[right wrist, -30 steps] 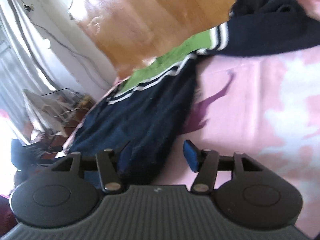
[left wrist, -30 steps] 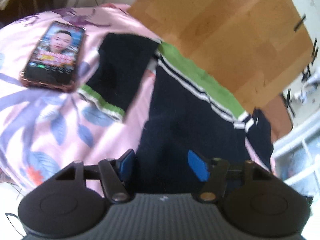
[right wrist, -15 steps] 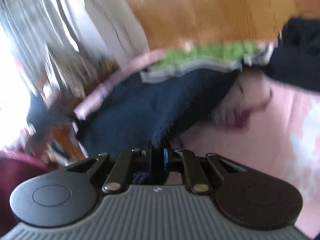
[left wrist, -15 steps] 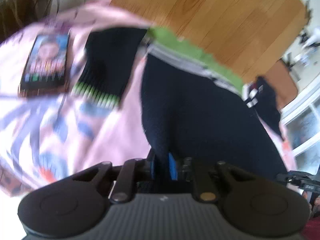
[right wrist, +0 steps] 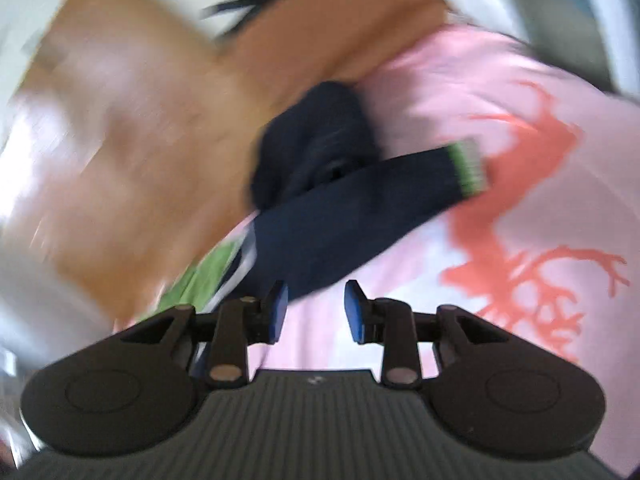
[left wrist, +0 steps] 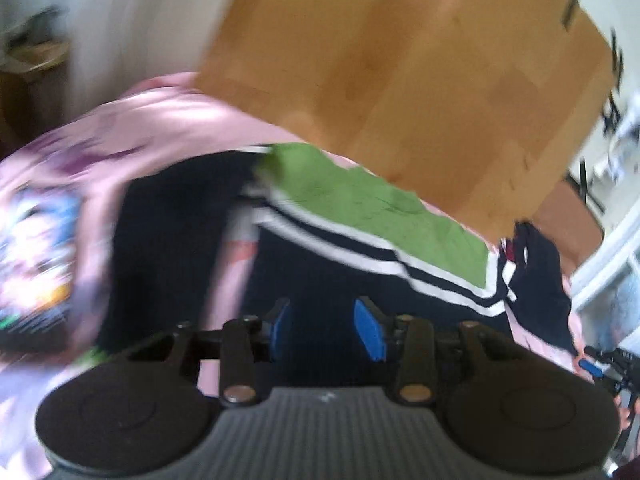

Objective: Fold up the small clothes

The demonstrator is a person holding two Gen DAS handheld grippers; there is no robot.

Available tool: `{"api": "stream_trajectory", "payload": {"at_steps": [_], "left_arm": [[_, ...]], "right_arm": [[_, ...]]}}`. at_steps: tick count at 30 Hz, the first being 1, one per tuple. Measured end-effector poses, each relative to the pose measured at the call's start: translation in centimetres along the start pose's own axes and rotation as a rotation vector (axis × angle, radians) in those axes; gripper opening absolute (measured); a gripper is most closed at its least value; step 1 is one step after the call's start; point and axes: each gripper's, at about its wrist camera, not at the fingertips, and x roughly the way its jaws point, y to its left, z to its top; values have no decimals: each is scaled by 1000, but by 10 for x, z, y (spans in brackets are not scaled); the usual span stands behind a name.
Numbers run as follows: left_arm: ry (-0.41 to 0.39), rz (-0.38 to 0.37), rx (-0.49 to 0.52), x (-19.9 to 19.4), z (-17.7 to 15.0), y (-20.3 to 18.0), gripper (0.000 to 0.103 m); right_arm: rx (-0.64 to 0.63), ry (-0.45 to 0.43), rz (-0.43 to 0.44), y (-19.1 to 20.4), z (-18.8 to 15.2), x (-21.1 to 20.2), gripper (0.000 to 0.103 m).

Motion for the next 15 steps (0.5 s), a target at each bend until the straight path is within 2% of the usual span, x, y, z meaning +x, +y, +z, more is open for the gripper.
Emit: {"api": "stream_trajectory", "payload": {"at_steps": [2, 4, 5, 7, 11, 14, 15], "left_arm": [[10, -9, 47, 33, 7, -28, 40], [5, -26, 74, 61, 13, -48, 44], [-6, -35, 85, 77, 16, -56, 48], [-9, -20, 98, 104, 18, -68, 48], [34, 30, 158, 152, 9, -81, 48], [-10, 88, 310, 153, -5, -94, 51], [-11, 94, 327, 154, -7, -97, 53]], "right_arm": [[77, -8, -72, -8, 3, 15, 36], [167, -11, -108, -18, 4, 30, 40], [212, -21, -110, -23, 5, 33, 41], [270, -68, -90, -30, 6, 37, 41], [348, -154, -94, -39, 15, 44, 41], [344, -190, -116, -39, 23, 50, 31], [312, -190, -129, -39, 24, 52, 18]]}}
